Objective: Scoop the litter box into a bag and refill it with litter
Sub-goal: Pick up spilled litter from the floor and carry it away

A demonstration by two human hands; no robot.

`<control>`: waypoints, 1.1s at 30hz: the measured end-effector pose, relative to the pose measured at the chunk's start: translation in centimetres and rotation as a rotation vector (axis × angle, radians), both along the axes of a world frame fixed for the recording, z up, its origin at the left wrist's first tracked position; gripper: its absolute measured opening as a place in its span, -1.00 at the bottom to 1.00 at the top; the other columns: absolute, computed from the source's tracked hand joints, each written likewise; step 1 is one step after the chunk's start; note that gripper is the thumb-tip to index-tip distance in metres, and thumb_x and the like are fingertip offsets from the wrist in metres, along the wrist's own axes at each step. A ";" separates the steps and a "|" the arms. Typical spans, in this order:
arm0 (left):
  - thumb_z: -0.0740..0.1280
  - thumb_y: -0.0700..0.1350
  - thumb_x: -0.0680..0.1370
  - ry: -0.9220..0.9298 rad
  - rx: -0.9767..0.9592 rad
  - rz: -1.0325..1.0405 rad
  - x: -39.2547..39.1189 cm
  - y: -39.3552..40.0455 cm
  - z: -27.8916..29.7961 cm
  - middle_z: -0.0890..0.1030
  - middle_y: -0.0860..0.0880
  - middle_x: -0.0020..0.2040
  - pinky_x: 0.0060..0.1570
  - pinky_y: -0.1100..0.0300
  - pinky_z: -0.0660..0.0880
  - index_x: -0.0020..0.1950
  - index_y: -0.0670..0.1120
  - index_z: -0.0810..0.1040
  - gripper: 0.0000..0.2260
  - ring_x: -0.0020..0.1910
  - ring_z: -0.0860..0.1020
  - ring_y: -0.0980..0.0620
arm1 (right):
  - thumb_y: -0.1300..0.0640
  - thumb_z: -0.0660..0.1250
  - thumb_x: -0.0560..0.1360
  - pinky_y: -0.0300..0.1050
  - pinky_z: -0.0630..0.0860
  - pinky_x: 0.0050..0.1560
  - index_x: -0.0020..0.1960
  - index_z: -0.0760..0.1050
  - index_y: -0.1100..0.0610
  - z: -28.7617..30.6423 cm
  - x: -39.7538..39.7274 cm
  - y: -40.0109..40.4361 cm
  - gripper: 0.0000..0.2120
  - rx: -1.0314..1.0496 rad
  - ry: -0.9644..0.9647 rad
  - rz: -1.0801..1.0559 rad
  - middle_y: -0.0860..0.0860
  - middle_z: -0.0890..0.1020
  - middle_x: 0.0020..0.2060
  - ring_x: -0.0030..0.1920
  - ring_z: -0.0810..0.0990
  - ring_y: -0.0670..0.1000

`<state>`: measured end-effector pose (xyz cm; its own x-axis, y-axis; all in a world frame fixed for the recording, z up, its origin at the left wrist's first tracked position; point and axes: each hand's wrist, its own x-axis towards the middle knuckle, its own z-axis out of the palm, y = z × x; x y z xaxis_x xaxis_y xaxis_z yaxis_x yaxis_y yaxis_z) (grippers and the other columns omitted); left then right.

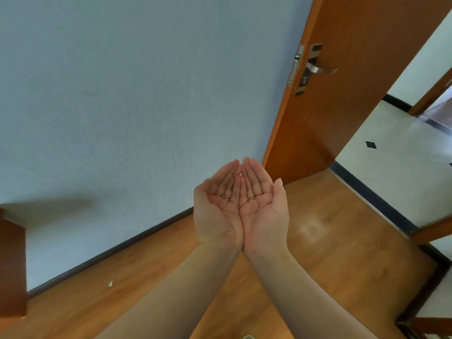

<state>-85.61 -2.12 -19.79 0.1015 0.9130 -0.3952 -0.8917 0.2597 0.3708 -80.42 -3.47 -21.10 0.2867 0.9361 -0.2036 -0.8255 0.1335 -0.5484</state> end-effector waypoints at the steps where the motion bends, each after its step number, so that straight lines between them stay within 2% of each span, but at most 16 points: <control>1: 0.09 -0.09 0.62 0.007 -0.008 0.027 0.3 0.8 -0.3 0.64 -0.23 0.15 0.22 0.06 0.48 0.21 -0.30 0.56 -0.61 0.15 0.63 -0.14 | -0.06 -0.09 0.66 0.06 0.30 0.42 0.31 0.47 0.23 -0.4 0.3 0.9 -0.48 -0.003 0.010 0.018 0.11 0.60 0.22 0.26 0.55 0.07; 11: 0.08 -0.12 0.61 0.004 -0.063 0.164 0.1 11.4 -4.6 0.64 -0.24 0.16 0.21 0.06 0.48 0.20 -0.31 0.56 -0.63 0.15 0.63 -0.15 | -0.03 -0.14 0.67 -0.07 0.38 0.33 0.31 0.47 0.19 -4.1 0.5 11.8 -0.49 -0.048 -0.029 0.158 0.06 0.60 0.22 0.27 0.54 0.00; 22: 0.09 -0.12 0.59 -0.044 -0.116 0.174 1.6 23.6 -9.6 0.62 -0.26 0.17 0.28 0.02 0.45 0.20 -0.32 0.55 -0.62 0.17 0.61 -0.17 | -0.04 -0.12 0.67 0.02 0.31 0.40 0.31 0.46 0.25 -9.2 2.1 24.1 -0.47 -0.109 0.037 0.140 0.12 0.59 0.23 0.28 0.53 0.06; 27: 0.07 -0.11 0.61 -0.016 -0.185 0.220 2.4 27.7 -15.0 0.62 -0.26 0.17 0.28 0.02 0.44 0.20 -0.33 0.54 -0.61 0.17 0.61 -0.18 | -0.05 -0.13 0.66 0.04 0.29 0.42 0.31 0.47 0.24 -14.8 3.0 28.2 -0.46 -0.190 0.053 0.188 0.12 0.59 0.23 0.28 0.53 0.06; 33: 0.11 -0.15 0.57 0.035 -0.296 0.287 3.9 31.8 -25.2 0.62 -0.27 0.17 0.22 0.02 0.46 0.18 -0.33 0.57 -0.64 0.16 0.61 -0.19 | -0.06 -0.07 0.64 0.11 0.25 0.44 0.31 0.45 0.28 -25.4 4.3 32.5 -0.46 -0.291 0.107 0.214 0.17 0.57 0.24 0.30 0.52 0.12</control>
